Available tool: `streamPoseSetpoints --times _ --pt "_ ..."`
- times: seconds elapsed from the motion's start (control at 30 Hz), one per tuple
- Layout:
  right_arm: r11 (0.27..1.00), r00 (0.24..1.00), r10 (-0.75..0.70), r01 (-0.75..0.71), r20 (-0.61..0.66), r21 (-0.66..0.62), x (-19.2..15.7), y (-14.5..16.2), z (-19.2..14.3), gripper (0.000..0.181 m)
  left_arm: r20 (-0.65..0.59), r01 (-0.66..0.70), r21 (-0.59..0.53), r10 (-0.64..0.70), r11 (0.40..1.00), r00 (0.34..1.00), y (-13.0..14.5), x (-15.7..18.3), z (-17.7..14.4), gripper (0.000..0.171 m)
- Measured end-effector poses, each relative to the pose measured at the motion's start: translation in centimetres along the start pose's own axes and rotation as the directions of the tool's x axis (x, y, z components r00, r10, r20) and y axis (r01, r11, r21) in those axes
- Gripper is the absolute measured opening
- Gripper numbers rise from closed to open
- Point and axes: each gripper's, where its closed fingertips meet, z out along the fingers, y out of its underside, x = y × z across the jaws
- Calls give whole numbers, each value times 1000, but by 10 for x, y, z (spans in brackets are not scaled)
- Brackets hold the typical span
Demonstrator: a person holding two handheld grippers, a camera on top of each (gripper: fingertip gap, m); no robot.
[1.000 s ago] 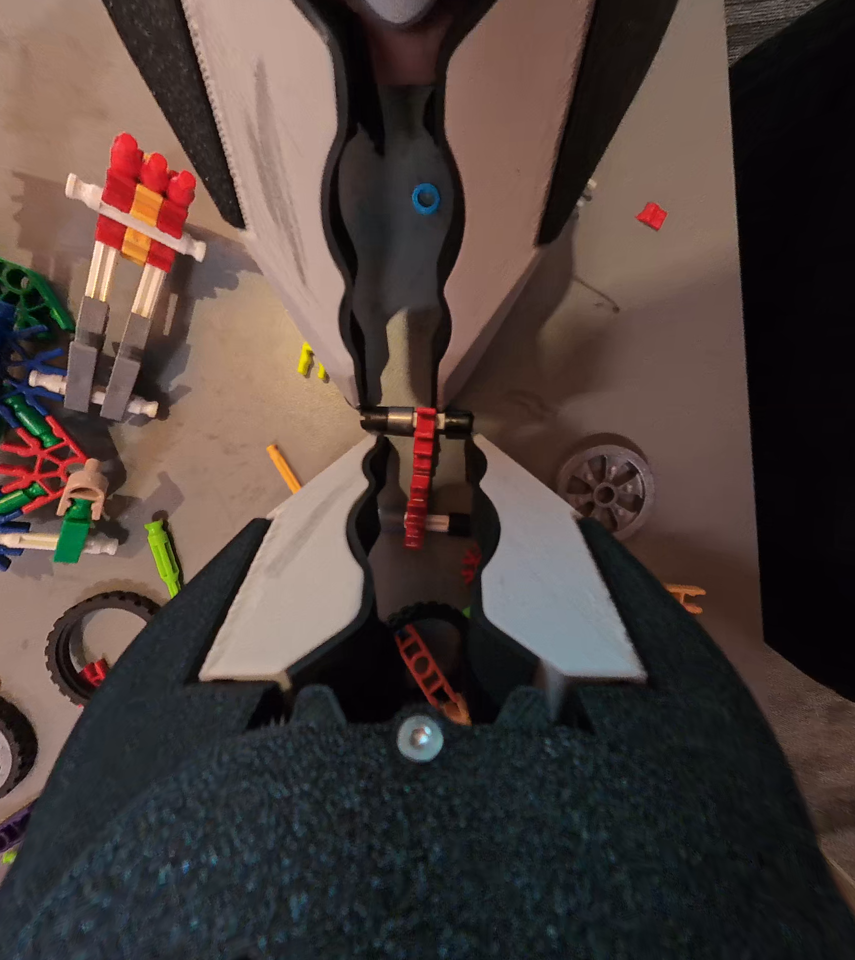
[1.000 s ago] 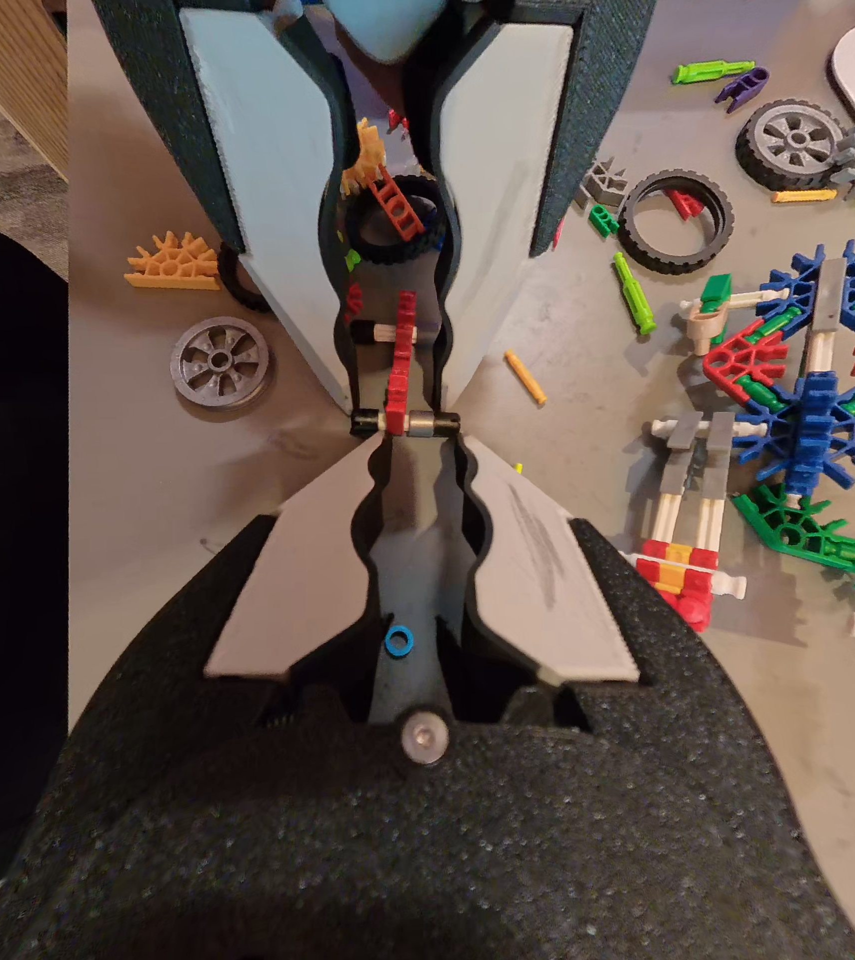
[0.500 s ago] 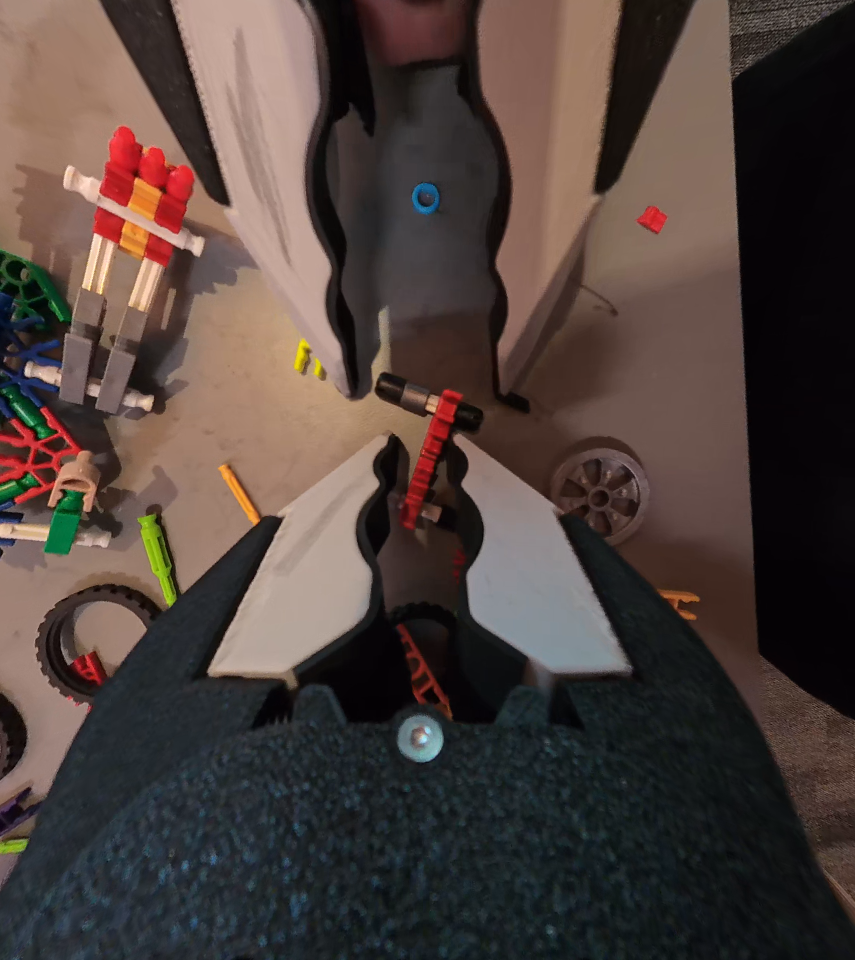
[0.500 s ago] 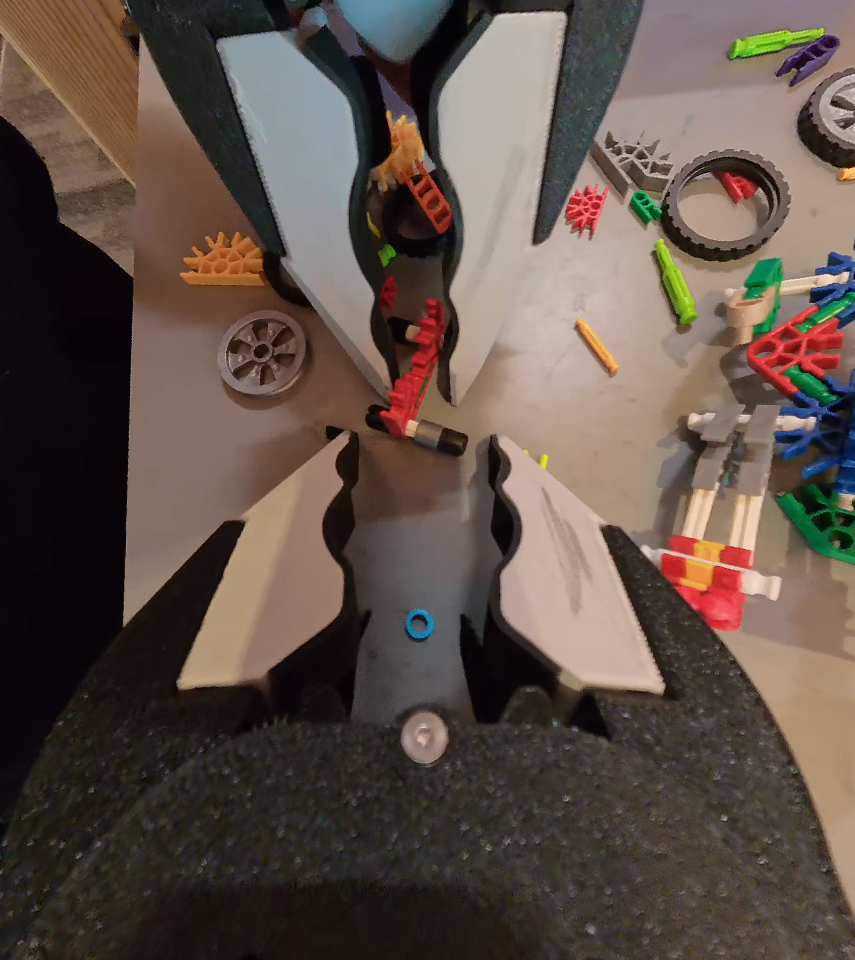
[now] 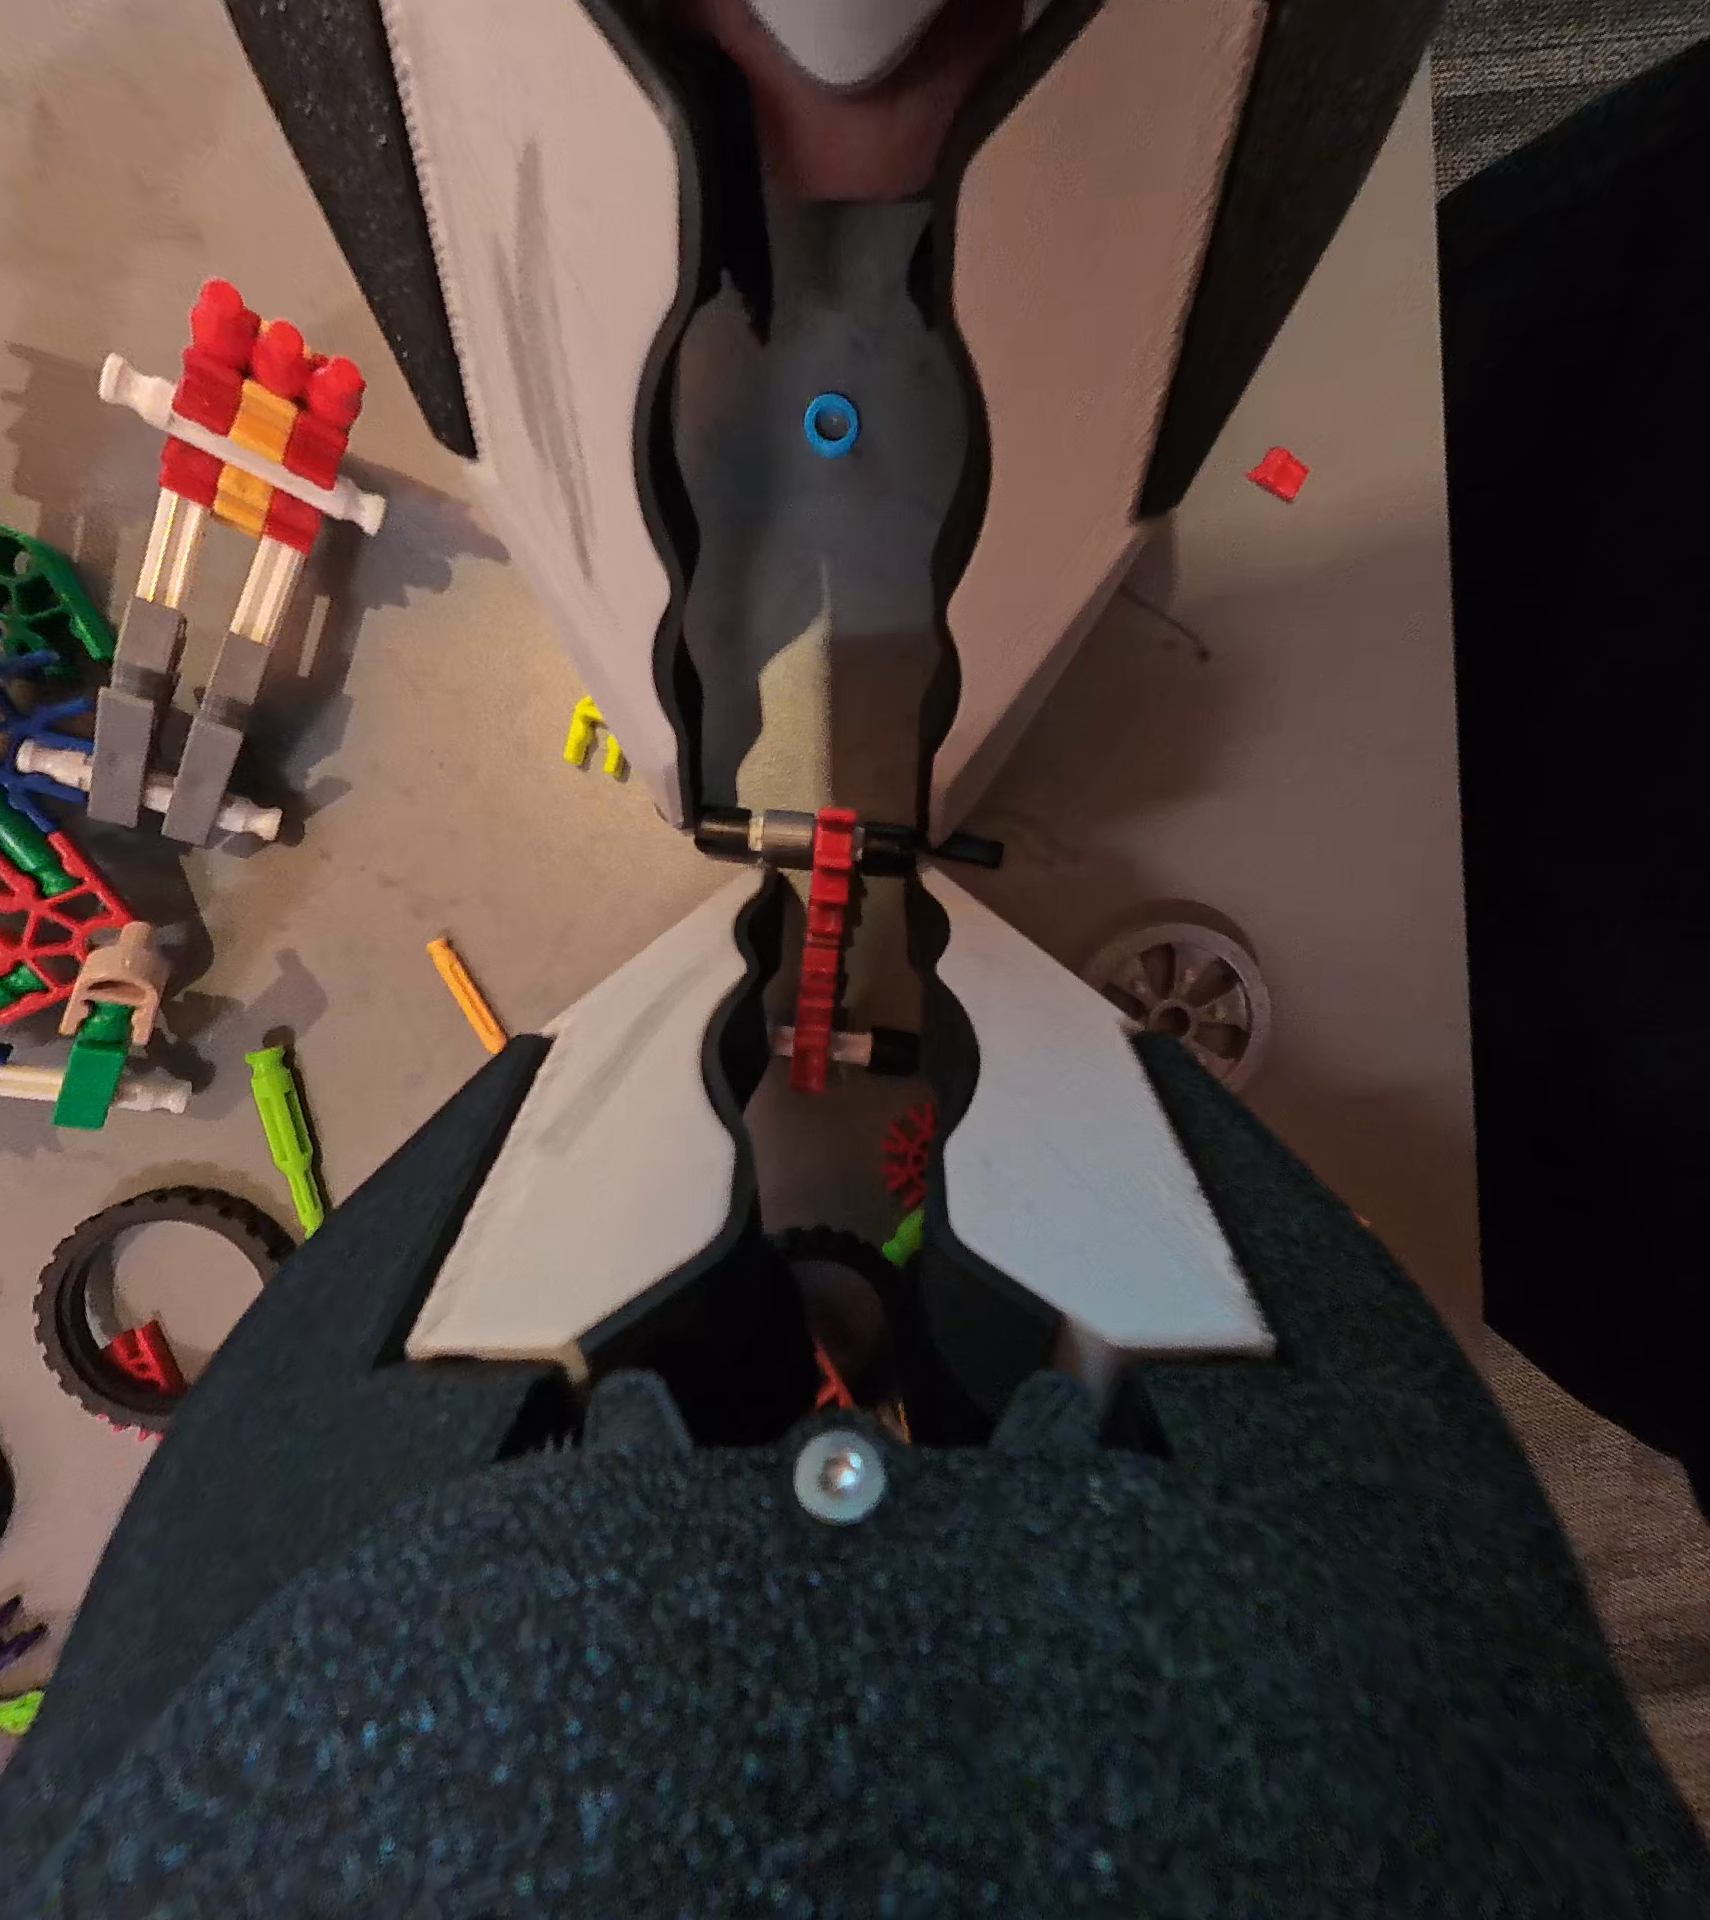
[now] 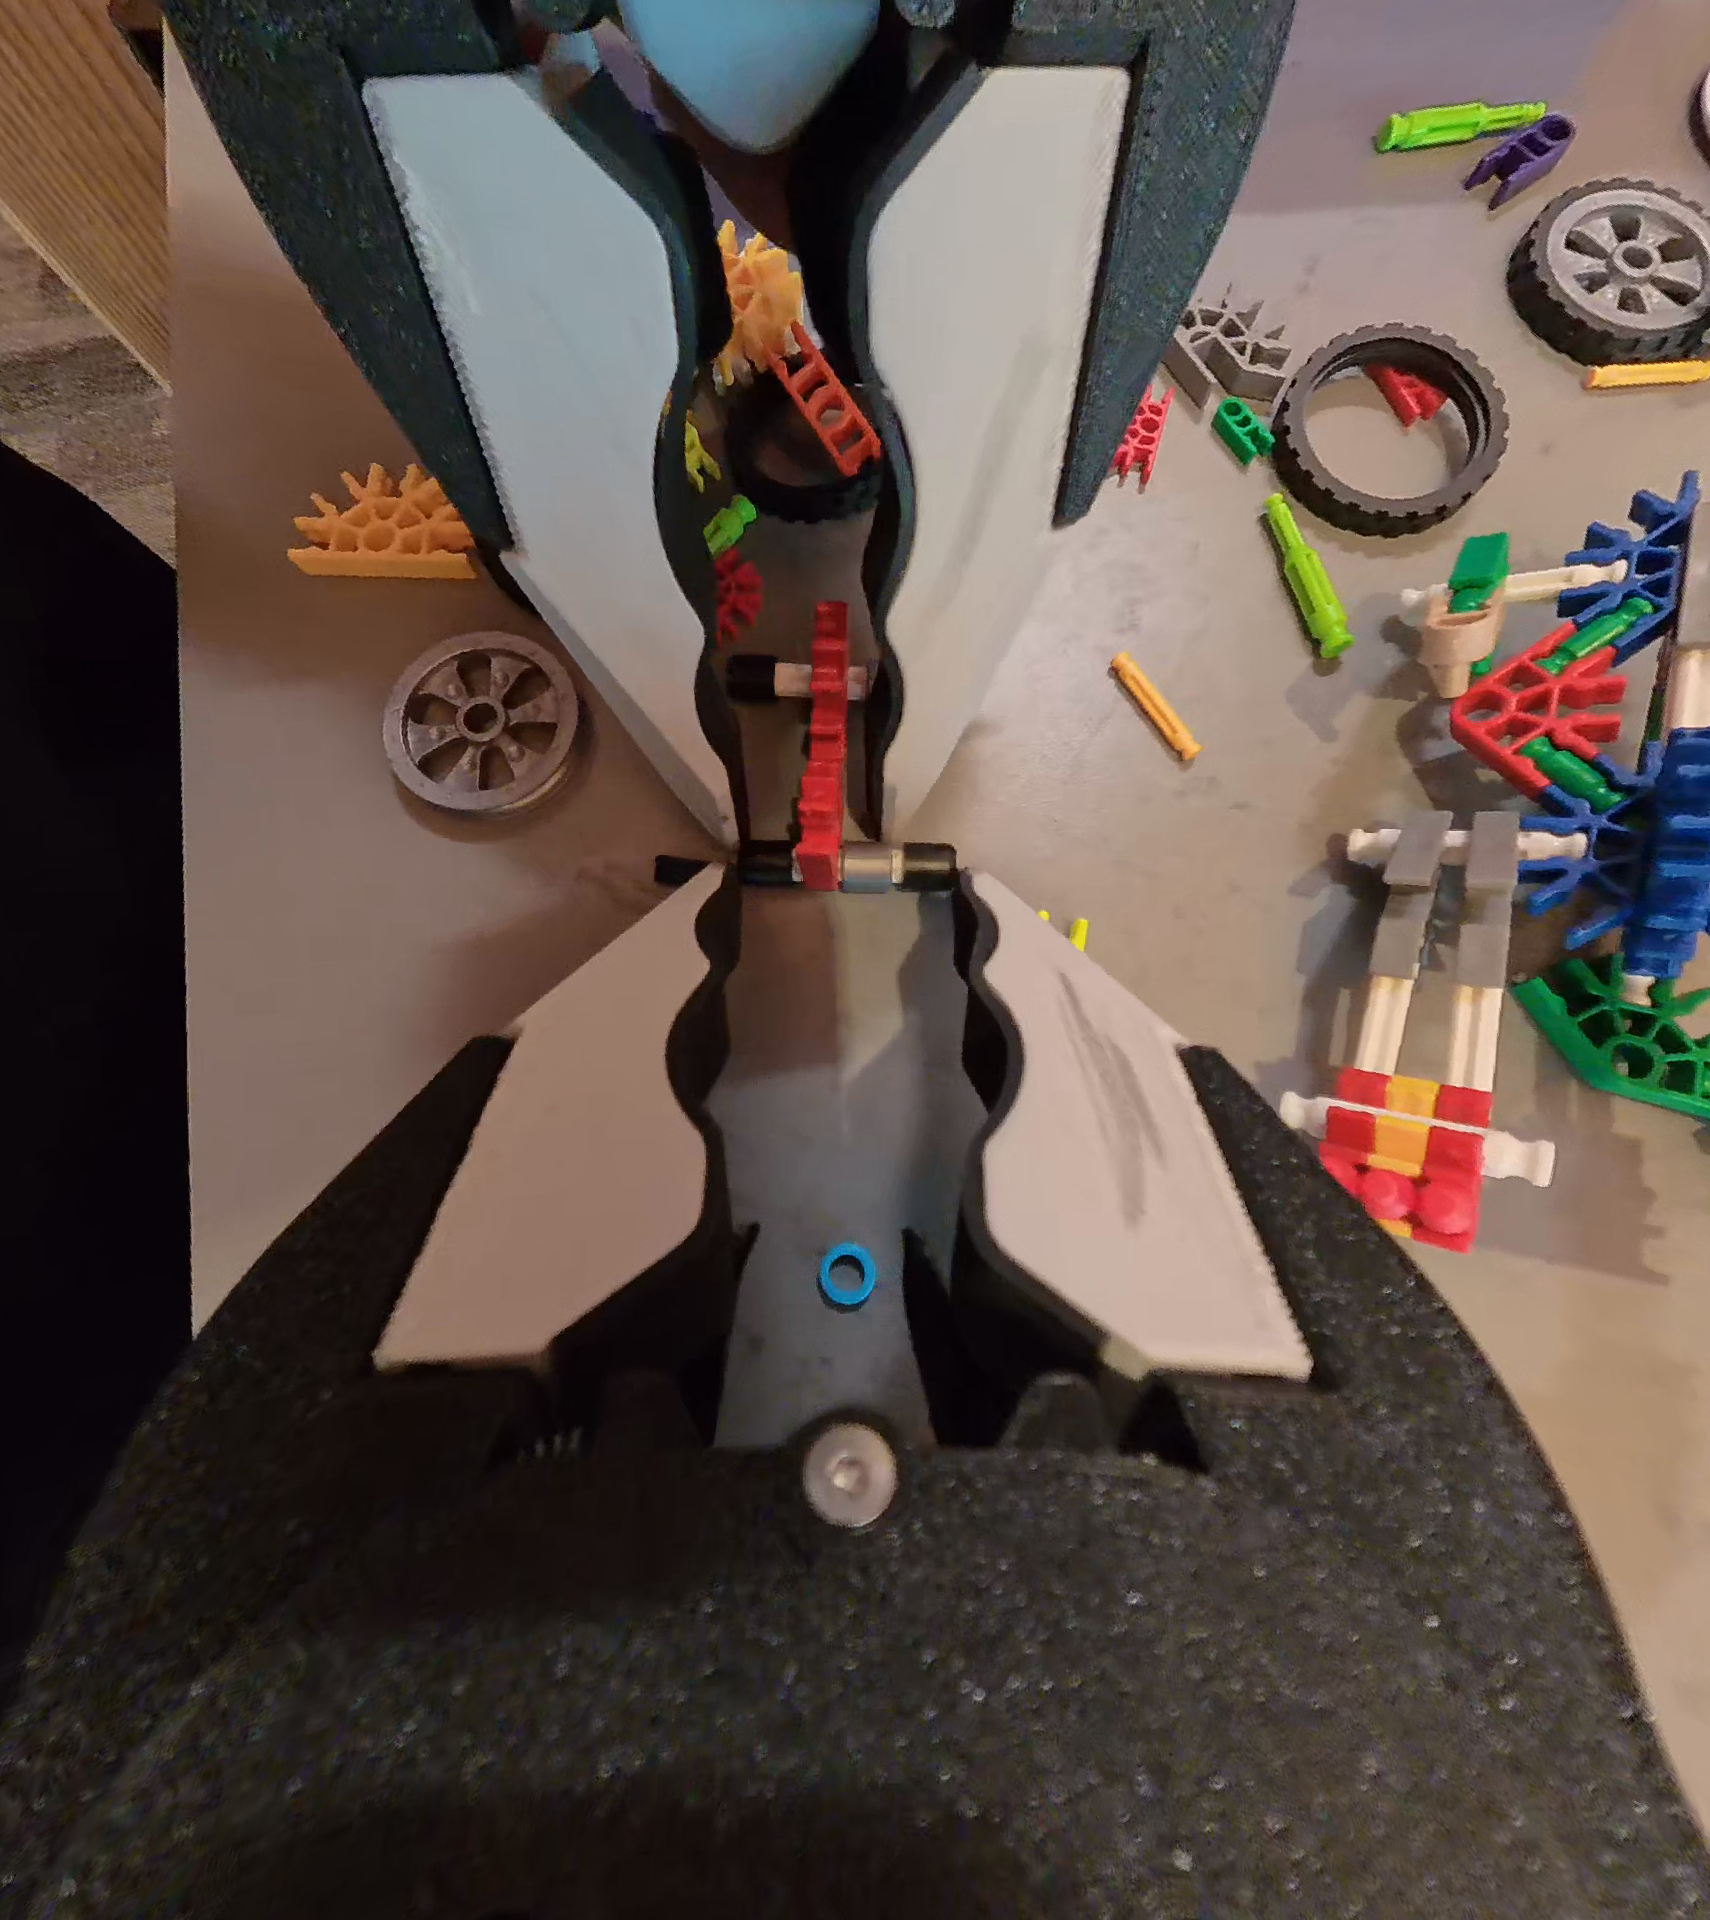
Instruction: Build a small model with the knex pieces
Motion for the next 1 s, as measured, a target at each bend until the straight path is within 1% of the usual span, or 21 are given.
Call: streamPoseSetpoints --times 0.03,0.07,0.23,0.3,0.63,0.67,0.73,0.8,0.93,0.97,1.0 --pt "1000 1000 -6 6 -3 -1 0 0 0 41 4 1 0 -1 1000 1000 0 0 0 20" --pt "1000 1000 -10 10 -6 -2 0 0 1 41 12 1 0 -1 1000 1000 0 -1 0 12" --pt "1000 1000 -27 27 -3 -2 0 -1 2 41 18 -1 8 1 1000 1000 -1 -1 1 9" --pt "1000 1000 -24 24 5 -1 0 -1 2 42 12 -4 11 4 1000 1000 -1 0 1 5" --pt "998 996 -70 70 52 2 -1 -1 1 41 -21 -16 23 16 1000 1000 -3 1 2 4" --pt "997 996 -76 76 53 3 -1 -1 1 41 -20 -13 24 13 1000 1000 -3 1 2 5" --pt "997 995 -80 80 52 4 -1 -1 1 41 -13 8 24 -8 1000 1000 -3 0 1 15" --pt "997 995 -81 81 50 5 -1 -1 1 40 7 18 33 -18 999 1000 -5 -2 -1 20" --pt "997 995 -83 82 49 6 0 -1 1 40 19 24 30 -25 999 1000 -5 -2 1 20" --pt "997 995 -82 81 52 6 0 -1 2 40 23 28 30 -28 999 999 -4 -3 2 22" --pt "997 995 -83 83 54 6 0 -1 2 40 46 29 30 -30 999 998 -4 -6 2 28"
